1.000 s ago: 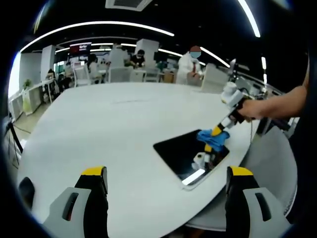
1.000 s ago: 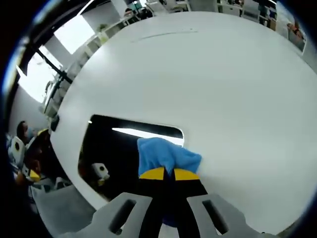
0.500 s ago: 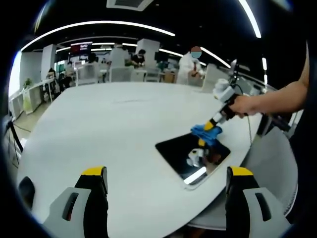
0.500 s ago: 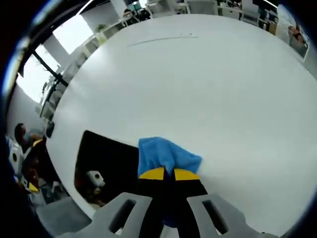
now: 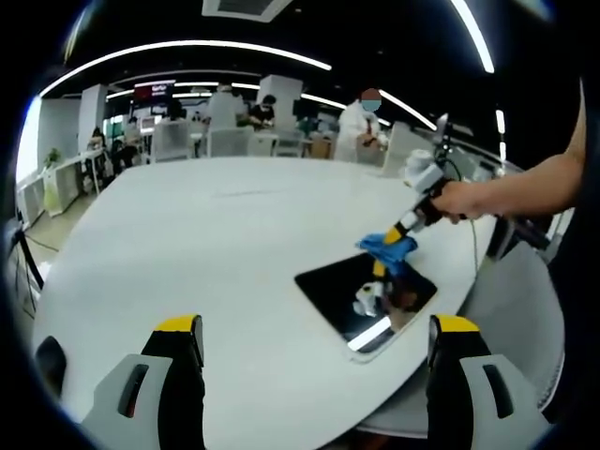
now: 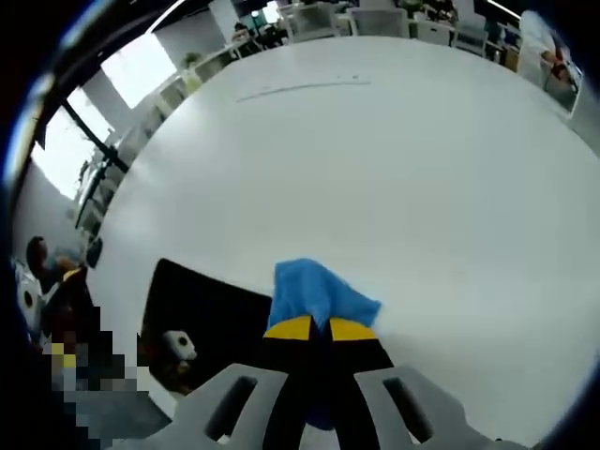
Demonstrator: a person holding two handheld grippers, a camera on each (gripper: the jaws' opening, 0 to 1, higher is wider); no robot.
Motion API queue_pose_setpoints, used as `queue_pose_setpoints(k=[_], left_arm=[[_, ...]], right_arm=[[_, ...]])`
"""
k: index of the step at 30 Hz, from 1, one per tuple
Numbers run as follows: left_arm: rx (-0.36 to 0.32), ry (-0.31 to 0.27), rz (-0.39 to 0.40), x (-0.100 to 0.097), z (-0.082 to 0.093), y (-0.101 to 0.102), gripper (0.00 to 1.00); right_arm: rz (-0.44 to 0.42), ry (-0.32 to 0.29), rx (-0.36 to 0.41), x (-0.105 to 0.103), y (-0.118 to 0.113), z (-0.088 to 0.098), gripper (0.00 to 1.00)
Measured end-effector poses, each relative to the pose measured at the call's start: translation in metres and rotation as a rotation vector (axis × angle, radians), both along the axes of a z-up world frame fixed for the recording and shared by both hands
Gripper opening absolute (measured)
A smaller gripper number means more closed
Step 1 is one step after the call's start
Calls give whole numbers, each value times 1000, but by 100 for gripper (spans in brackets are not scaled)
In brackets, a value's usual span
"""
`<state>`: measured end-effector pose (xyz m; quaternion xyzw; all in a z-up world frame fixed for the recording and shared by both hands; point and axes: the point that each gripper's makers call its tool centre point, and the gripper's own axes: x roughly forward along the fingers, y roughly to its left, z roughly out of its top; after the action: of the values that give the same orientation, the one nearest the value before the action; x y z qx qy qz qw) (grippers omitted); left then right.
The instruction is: Wipe the mirror surface with the cleaning cloth until all visible marks leave the cleaned area.
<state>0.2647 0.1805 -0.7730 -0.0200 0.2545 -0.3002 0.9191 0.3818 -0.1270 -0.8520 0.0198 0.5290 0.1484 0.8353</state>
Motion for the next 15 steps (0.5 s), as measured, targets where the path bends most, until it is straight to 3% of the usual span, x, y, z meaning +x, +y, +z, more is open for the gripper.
queue_pose_setpoints(k=[3,5,6,7,8,10,12,14,15], left_arm=[[-1,-1,7,-1,1,2,100],[1,2,8,-3,-1,3,100],[3,2,8,-3,-2,3,100],[9,1,6,-4,-3,3,100],[9,3,4,-5,-3,2,100],[11,2,3,-5,-2,2,100],[5,-5,12,-4,1,4,100],[8,-6,15,-4,1,6,100],[10,-5,15,-4,1,6,100]], right_arm=[[-30,-9,-66,-5,-31,1,0],[-5,46,-82,-19,-40,-13,0],[11,50,-92,-22,-44,-18,0],[92,54,-124,-29,-47,-26,1],[155,37,-150,-32,-50,-29,2],[204,-76,-125,-27,-45,-21,6],[185,-69,-130,-35,-52,-20,24],[179,-149,-66,-34,-55,-10,43],[179,-170,-49,-36,-60,-6,47]])
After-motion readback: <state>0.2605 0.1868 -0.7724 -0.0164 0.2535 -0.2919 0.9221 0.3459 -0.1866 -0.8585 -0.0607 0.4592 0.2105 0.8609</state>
